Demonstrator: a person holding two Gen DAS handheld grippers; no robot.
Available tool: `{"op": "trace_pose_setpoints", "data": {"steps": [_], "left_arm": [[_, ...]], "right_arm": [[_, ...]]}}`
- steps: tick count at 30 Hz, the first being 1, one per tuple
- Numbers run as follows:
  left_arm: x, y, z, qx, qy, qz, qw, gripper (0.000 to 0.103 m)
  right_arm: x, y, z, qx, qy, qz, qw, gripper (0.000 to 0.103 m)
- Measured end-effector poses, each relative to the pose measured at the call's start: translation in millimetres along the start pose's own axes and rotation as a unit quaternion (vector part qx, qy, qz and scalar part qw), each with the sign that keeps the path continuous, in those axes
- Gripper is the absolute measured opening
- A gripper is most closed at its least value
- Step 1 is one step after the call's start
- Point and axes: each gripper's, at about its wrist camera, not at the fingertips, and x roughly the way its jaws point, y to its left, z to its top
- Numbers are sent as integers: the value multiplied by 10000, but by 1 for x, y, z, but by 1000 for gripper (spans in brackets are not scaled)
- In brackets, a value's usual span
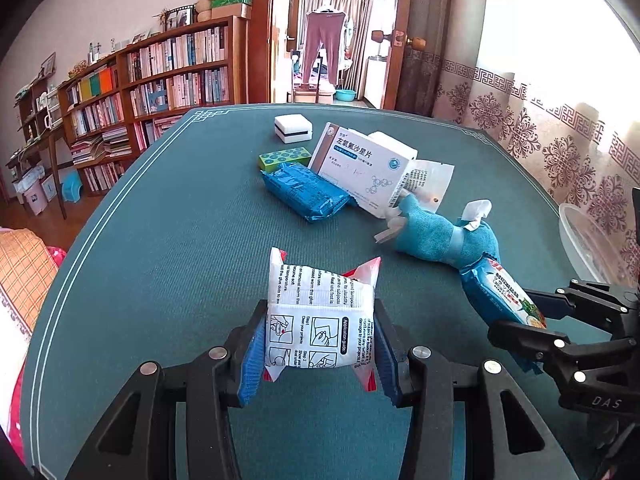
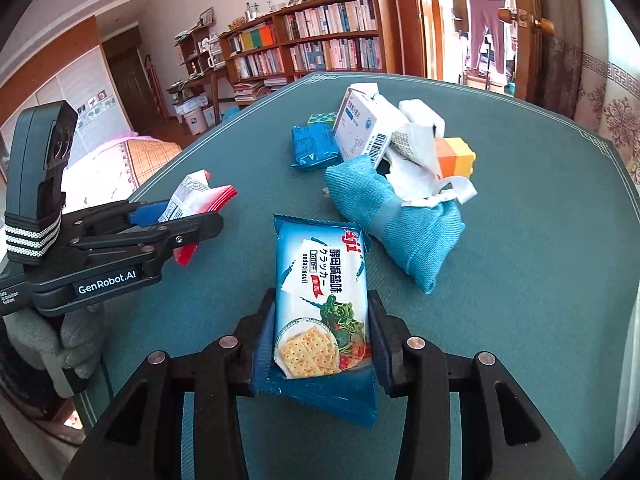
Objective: Organize objects
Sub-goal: 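Carry both packets to the clear bowl and release them inside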
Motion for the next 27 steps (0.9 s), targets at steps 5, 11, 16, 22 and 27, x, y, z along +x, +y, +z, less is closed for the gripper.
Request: {"op": "trace_pose_setpoints", "data": {"steps": [5, 11, 16, 22, 27], "left_arm": [[0, -20, 5, 171, -17, -74, 9998, 50], [2, -51, 13, 461, -48, -226, 9987, 50], [5, -82, 19, 723, -64, -404, 9965, 50], [6, -119, 25, 1016, -104, -635, 9927, 50], [8, -146, 28, 1227, -106, -810, 9891, 50]], "right_arm": [[-23, -19, -7, 232, -186, -184, 9994, 43], [-60, -51, -16, 622, -522, -563, 9951, 43], [-92, -87, -25, 1027, -762, -1083, 9859, 43], [-126, -134, -43, 1582, -928, -1899, 9645, 43], [-144, -171, -58, 2049, -944, -2506, 9414, 43]]}}
